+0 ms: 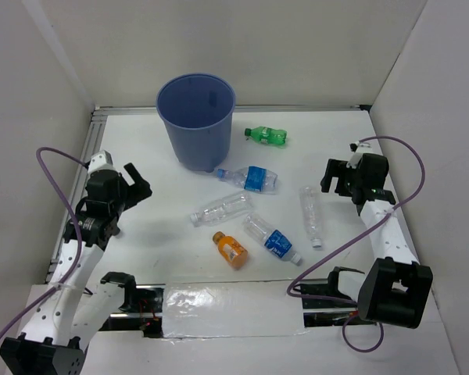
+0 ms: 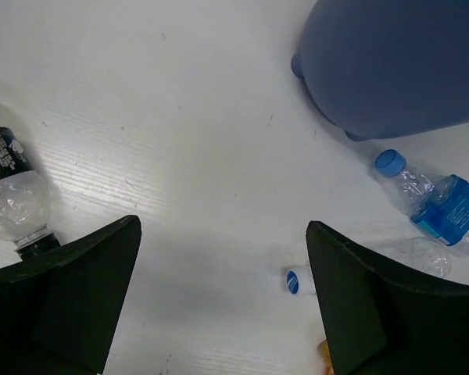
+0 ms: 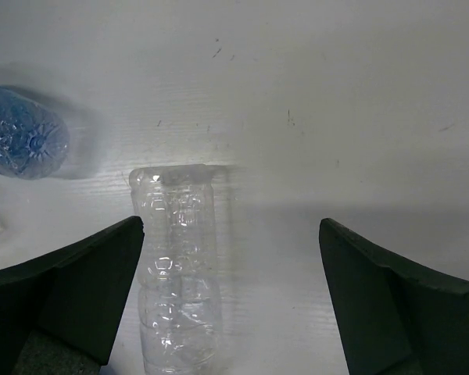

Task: Put the plastic bottles in the bin

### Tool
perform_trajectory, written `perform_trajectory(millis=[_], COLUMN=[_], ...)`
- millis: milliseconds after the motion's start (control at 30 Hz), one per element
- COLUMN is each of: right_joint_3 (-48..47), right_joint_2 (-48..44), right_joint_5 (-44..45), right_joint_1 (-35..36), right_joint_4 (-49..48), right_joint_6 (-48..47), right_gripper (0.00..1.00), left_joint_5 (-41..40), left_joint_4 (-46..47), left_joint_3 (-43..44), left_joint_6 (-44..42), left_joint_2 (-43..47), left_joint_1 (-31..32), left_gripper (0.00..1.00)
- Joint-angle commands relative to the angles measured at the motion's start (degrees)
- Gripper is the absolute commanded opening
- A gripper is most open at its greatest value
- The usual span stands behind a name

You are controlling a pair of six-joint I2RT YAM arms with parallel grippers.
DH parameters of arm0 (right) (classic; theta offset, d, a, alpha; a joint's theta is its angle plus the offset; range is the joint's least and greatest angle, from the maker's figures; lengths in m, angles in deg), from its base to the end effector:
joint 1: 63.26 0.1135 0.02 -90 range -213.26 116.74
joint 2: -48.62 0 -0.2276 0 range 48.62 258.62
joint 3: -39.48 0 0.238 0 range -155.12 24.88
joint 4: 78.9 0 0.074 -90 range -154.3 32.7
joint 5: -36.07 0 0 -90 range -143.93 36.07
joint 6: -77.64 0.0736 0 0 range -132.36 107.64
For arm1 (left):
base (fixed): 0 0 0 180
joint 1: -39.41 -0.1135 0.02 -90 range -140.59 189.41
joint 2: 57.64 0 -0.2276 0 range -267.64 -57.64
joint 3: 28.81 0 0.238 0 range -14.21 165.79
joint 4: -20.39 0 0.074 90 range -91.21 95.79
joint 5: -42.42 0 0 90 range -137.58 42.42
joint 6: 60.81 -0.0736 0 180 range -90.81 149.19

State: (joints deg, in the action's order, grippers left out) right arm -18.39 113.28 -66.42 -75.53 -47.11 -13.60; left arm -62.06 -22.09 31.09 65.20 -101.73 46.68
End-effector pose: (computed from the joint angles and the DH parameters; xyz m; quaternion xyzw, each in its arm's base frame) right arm 0.2701 -0.0425 0.2001 0.0391 0.8960 0.0466 0.4398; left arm 0.2159 -0.0090 0.2715 -0.2736 0.8015 -0.0923 0.5236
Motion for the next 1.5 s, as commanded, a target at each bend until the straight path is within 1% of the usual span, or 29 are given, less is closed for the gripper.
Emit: perform_trajectory(millis=[0,133,233,267,333,400,433,467,500,533,567,600,633,667,700,733,767,800,867,967,1000,1100,1233,1300,1333,1367,1400,1433,1467], right_joint_3=[0.55,0.55,0.02,0.02,0.02,0.02,0.02,0.02,0.02,0.02,0.02,0.02,0.02,-0.50,-0.50,-1.11,-1.12,-1.12,-1.65,-1.65,-1.65,-2.17,-2.17,-1.65,-1.65,-1.65,-1.65,-1.65,-1.65], right_joint_2=[-1.21,-1.21,-2.26,-2.96,-3.75,-4.37,-4.37,-4.37,-4.37,-4.37,-4.37,-4.37,-3.76,-3.76,-2.97,-2.27,-2.26,-1.57,-0.95,-0.94,-0.94,-0.42,-0.42,-0.42,-0.42,-0.42,-0.42,-0.42,0.11], right_joint_5=[-0.86,-5.51,-8.86,-8.87,-7.47,-5.80,-6.40,-7.71,-9.64,-11.75,-13.25,-15.70,-16.50,-17.30,-17.83,-17.83,-17.83,-17.83,-18.88,-20.20,-20.20,-21.52,-24.07,-25.73,-26.79,-27.32,-27.93,-28.46,-29.25], right_joint_1=[-0.47,-0.47,-1.09,-1.09,-1.70,-2.84,-3.37,-3.89,-4.42,-5.04,-5.04,-5.04,-5.04,-5.04,-5.04,-5.04,-5.04,-5.04,-5.04,-5.04,-5.04,-5.04,-5.57,-6.09,-6.10,-6.10,-6.10,-6.10,-6.10], right_joint_4=[-2.86,-0.50,0.82,0.83,0.31,0.30,0.82,0.83,1.87,2.58,3.19,3.20,3.20,3.81,3.82,3.82,4.51,5.13,5.74,5.75,5.75,6.36,6.98,7.51,7.51,7.51,8.12,8.12,8.12], right_joint_6=[-0.16,-5.87,-11.06,-11.59,-11.08,-11.07,-11.59,-12.21,-13.26,-14.57,-15.19,-15.20,-15.20,-15.20,-15.72,-15.73,-15.73,-15.73,-16.43,-16.95,-16.96,-16.96,-18.10,-18.80,-19.33,-19.33,-19.94,-19.95,-20.56], right_gripper=[1.00,1.00,1.00,1.00,1.00,1.00,1.00,1.00,1.00,1.00,1.00,0.86,0.60,0.41,0.43,0.50,0.61,0.79,0.87,0.88,0.88,0.88,0.88,0.88,0.88,0.88,0.88,0.88,0.88], left_joint_5=[-2.12,-7.04,-8.98,-9.68,-11.09,-11.62,-11.62,-11.62,-11.62,-11.62,-11.62,-12.49,-13.11,-13.73,-15.30,-16.27,-16.98,-18.03,-18.04,-16.73,-16.72,-15.31,-13.92,-13.91,-12.60,-12.07,-11.54,-11.54,-10.32], left_joint_4=[-2.61,-7.09,-10.61,-11.31,-13.15,-14.04,-14.05,-14.05,-14.05,-14.05,-14.05,-14.05,-14.05,-14.57,-15.27,-17.02,-17.82,-18.35,-16.69,-12.74,-8.72,-2.74,2.98,4.49,5.20,6.77,7.39,7.40,8.01], left_joint_3=[2.16,3.22,5.76,5.77,7.43,8.31,8.92,8.93,8.93,9.45,9.46,9.46,8.94,8.93,8.93,8.93,8.41,7.79,5.87,3.31,2.52,1.20,-0.73,-0.74,-0.74,-0.74,-0.74,-0.74,-0.74], left_joint_6=[0.28,2.57,3.63,4.24,4.24,4.24,3.72,3.72,3.11,3.10,3.10,3.10,3.89,4.42,5.20,7.04,7.75,7.76,7.59,5.22,4.25,2.84,0.55,-0.15,-0.76,-1.37,-1.38,-1.38,-1.38], left_joint_2=[0.94,-0.64,-3.00,-3.01,-4.67,-6.60,-7.31,-7.93,-8.63,-9.77,-10.30,-10.83,-11.44,-13.02,-14.08,-15.22,-16.45,-18.64,-20.49,-23.13,-23.14,-26.47,-32.18,-34.55,-36.48,-37.28,-37.99,-39.21,-39.75], left_joint_1=[-0.06,-0.58,-1.20,-1.20,-2.69,-3.92,-5.15,-5.85,-6.56,-8.04,-8.84,-9.63,-10.42,-12.00,-12.88,-13.50,-14.99,-15.70,-18.15,-20.36,-20.89,-22.64,-23.18,-23.18,-23.70,-23.70,-23.70,-23.70,-23.70], left_gripper=[1.00,1.00,0.98,0.98,0.95,0.85,0.66,0.66,0.50,0.46,0.46,0.48,0.56,0.67,0.77,0.86,0.99,1.00,1.00,1.00,1.00,1.00,1.00,1.00,1.00,0.98,0.95,0.90,0.81])
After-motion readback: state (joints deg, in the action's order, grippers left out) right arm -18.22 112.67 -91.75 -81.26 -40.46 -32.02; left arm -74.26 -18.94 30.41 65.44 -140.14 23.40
